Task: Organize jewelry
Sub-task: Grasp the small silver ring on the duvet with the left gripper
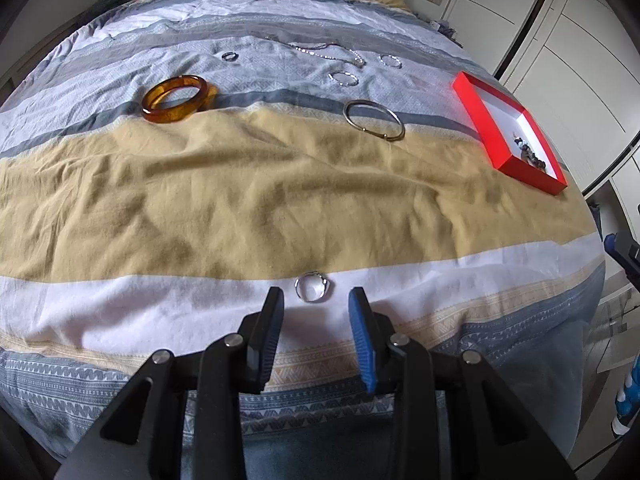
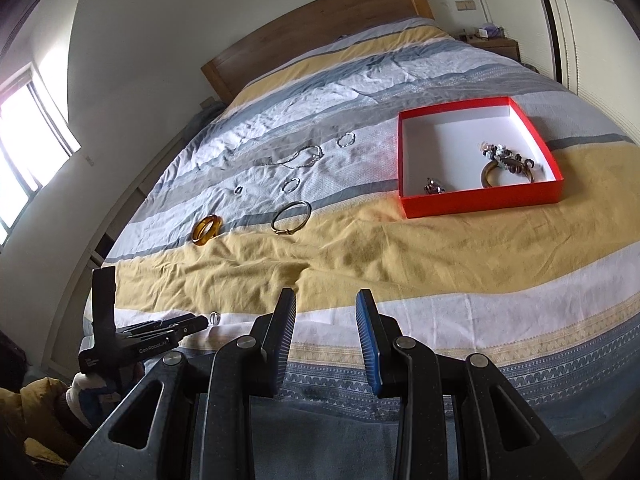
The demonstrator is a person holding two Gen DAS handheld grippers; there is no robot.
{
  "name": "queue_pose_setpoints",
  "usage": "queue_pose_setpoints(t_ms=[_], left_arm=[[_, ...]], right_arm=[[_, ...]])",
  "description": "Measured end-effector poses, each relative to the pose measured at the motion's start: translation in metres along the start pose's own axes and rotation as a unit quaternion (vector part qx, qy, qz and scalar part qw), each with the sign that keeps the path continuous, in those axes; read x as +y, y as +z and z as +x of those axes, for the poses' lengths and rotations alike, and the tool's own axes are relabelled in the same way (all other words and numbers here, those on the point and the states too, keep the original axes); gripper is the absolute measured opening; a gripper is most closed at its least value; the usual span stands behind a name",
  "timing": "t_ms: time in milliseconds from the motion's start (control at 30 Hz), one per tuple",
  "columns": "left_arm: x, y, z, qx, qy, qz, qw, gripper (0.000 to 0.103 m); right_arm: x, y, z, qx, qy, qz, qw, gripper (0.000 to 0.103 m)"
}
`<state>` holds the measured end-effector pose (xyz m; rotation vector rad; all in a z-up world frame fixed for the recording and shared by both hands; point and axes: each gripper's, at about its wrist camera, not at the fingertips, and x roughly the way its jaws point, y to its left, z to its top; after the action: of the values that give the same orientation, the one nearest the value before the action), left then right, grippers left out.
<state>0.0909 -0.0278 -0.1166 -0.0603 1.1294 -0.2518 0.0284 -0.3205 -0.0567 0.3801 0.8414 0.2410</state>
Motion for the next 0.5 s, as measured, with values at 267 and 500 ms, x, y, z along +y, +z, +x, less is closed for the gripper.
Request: queue_pose_setpoints(t_ms=[267, 500], left_arm=[[-0.006, 0.003, 0.023, 0.030, 0.006, 0.010, 0.9995, 0.031], [-0.006, 0.003, 0.028, 0.033, 0.013, 0.012, 0.9993, 0.019]], right_arm=[[-0.015, -0.003, 0.011, 0.010, 0.003, 0.011, 1.000, 0.031], [-0.028, -0.005, 0.014, 0.011, 0.005, 0.027, 1.000, 0.031]])
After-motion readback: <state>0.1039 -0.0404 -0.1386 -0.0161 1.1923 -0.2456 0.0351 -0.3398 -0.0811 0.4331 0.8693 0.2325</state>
